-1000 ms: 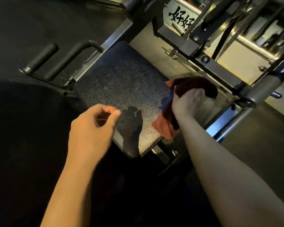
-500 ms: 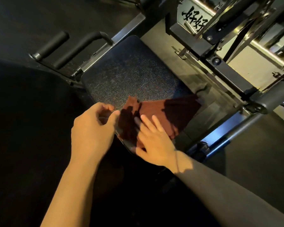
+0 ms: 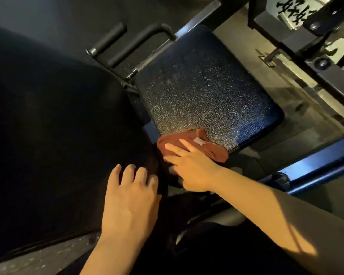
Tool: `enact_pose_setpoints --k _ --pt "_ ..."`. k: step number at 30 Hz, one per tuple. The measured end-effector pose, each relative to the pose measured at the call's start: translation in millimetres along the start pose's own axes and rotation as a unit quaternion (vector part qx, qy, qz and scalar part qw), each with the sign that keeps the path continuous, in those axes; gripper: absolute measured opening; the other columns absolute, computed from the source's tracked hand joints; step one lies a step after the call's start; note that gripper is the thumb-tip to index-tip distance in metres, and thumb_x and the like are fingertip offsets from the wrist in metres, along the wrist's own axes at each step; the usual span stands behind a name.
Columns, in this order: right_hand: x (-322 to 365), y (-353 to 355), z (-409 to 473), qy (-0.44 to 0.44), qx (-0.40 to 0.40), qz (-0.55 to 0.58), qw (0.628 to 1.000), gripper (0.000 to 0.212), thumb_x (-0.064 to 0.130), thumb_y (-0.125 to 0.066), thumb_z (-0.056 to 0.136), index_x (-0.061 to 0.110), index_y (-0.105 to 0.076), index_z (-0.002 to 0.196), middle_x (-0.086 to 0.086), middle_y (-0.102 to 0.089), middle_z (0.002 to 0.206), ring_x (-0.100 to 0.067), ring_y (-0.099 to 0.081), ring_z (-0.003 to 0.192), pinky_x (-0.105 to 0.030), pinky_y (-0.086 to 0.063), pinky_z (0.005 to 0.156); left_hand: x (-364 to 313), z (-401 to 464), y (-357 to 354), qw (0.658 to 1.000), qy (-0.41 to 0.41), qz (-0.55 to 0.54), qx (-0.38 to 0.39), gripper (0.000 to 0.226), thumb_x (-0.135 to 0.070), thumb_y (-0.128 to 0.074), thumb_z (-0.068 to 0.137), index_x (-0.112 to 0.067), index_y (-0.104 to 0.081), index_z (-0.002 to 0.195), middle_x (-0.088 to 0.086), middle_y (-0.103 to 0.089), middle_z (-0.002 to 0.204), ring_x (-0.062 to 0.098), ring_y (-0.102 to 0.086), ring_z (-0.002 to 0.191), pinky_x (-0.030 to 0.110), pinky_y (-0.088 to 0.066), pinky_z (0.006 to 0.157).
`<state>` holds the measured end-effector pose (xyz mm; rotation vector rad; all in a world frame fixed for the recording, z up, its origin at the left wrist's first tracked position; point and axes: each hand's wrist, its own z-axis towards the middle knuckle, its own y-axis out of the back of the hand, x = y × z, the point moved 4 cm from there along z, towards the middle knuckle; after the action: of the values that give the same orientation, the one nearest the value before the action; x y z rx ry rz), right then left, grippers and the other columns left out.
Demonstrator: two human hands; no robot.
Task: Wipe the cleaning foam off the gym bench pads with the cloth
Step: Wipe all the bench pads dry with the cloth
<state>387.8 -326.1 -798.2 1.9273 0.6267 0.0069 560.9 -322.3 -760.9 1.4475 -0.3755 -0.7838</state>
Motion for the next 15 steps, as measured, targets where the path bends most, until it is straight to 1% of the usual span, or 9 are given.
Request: enact_pose_setpoints --k 2,3,4,5,6,8,10,12,15 --pt "2 -8 -15 0.071 -0.035 -0.028 0.996 0.028 0.031 -0.056 0.080 0.022 -0.072 0.101 0.003 -0.059 0.126 -0.027 -0.027 0.143 -0.050 -0.011 0.116 -5 -9 -5 1.000 -0.017 0.000 0.003 0.061 -0.041 -0.091 0.043 -0.008 -0.075 0.092 0.020 -0.069 0.098 0.044 -0.064 0.100 0.056 -0.030 0.096" --pt "0 -11 -17 0.087 -0.056 -0.026 0.994 0.025 0.032 -0.054 0.076 0.023 -0.073 0.090 0.005 -0.064 0.114 -0.026 -0.037 0.138 -0.050 -0.019 0.114 -5 -13 -7 1.000 -0.024 0.001 -0.001 0.065 -0.041 -0.093 0.040 -0.005 -0.075 0.092 0.022 -0.069 0.100 0.045 -0.064 0.101 0.055 -0.028 0.096" --pt "-5 -12 -13 0.092 -0.069 -0.012 0.993 0.027 0.033 -0.049 0.074 0.024 -0.072 0.083 0.006 -0.066 0.105 -0.026 -0.043 0.134 -0.049 -0.023 0.112 -4 -17 -9 0.999 -0.029 0.005 -0.014 0.065 -0.039 -0.093 0.040 -0.004 -0.075 0.092 0.022 -0.069 0.102 0.044 -0.064 0.102 0.054 -0.028 0.097" --pt "-10 -11 -4 0.091 -0.073 0.003 0.993 0.029 0.034 -0.045 0.073 0.024 -0.071 0.080 0.007 -0.066 0.100 -0.025 -0.047 0.131 -0.048 -0.027 0.110 -2 -20 -8 0.999 -0.029 0.012 -0.039 0.058 -0.037 -0.091 0.048 -0.004 -0.075 0.093 0.021 -0.070 0.102 0.043 -0.065 0.102 0.052 -0.029 0.097" --pt "-15 -7 8 0.082 -0.080 0.013 0.993 0.030 0.035 -0.045 0.073 0.022 -0.071 0.079 0.007 -0.066 0.098 -0.025 -0.049 0.129 -0.048 -0.030 0.108 -1 -25 -8 0.997 -0.033 0.019 -0.072 0.045 -0.034 -0.084 0.060 -0.005 -0.075 0.094 0.020 -0.070 0.102 0.041 -0.066 0.101 0.049 -0.032 0.097" --pt "-27 3 35 0.057 -0.094 0.033 0.993 0.029 0.036 -0.050 0.076 0.019 -0.073 0.081 0.004 -0.067 0.101 -0.025 -0.049 0.129 -0.049 -0.033 0.107 4 -32 -8 0.989 -0.053 0.036 -0.134 0.026 -0.027 -0.068 0.078 -0.008 -0.074 0.094 0.016 -0.071 0.099 0.036 -0.068 0.098 0.045 -0.039 0.093" --pt "-42 12 66 0.023 -0.086 0.028 0.996 0.033 0.036 -0.049 0.083 0.016 -0.073 0.095 0.003 -0.064 0.117 -0.023 -0.038 0.137 -0.048 -0.024 0.112 6 -36 -12 0.979 -0.103 0.076 -0.161 0.017 -0.021 -0.067 0.081 -0.010 -0.073 0.094 0.011 -0.071 0.095 0.031 -0.070 0.093 0.040 -0.045 0.084" --pt "-55 22 95 -0.021 -0.097 0.020 0.995 0.037 0.036 -0.044 0.092 0.017 -0.068 0.113 0.005 -0.054 0.133 -0.019 -0.024 0.143 -0.044 -0.012 0.115 5 -38 -18 0.966 -0.145 0.124 -0.173 0.015 -0.020 -0.068 0.082 -0.012 -0.072 0.094 0.008 -0.071 0.092 0.026 -0.070 0.088 0.035 -0.044 0.070" --pt "-59 31 120 -0.066 -0.104 0.003 0.992 0.038 0.033 -0.045 0.093 0.017 -0.063 0.122 0.003 -0.045 0.142 -0.020 -0.014 0.146 -0.043 -0.006 0.117 5 -36 -23 0.960 -0.132 0.156 -0.194 0.027 -0.023 -0.070 0.080 -0.012 -0.068 0.104 0.006 -0.070 0.092 0.024 -0.069 0.084 0.034 -0.034 0.065"
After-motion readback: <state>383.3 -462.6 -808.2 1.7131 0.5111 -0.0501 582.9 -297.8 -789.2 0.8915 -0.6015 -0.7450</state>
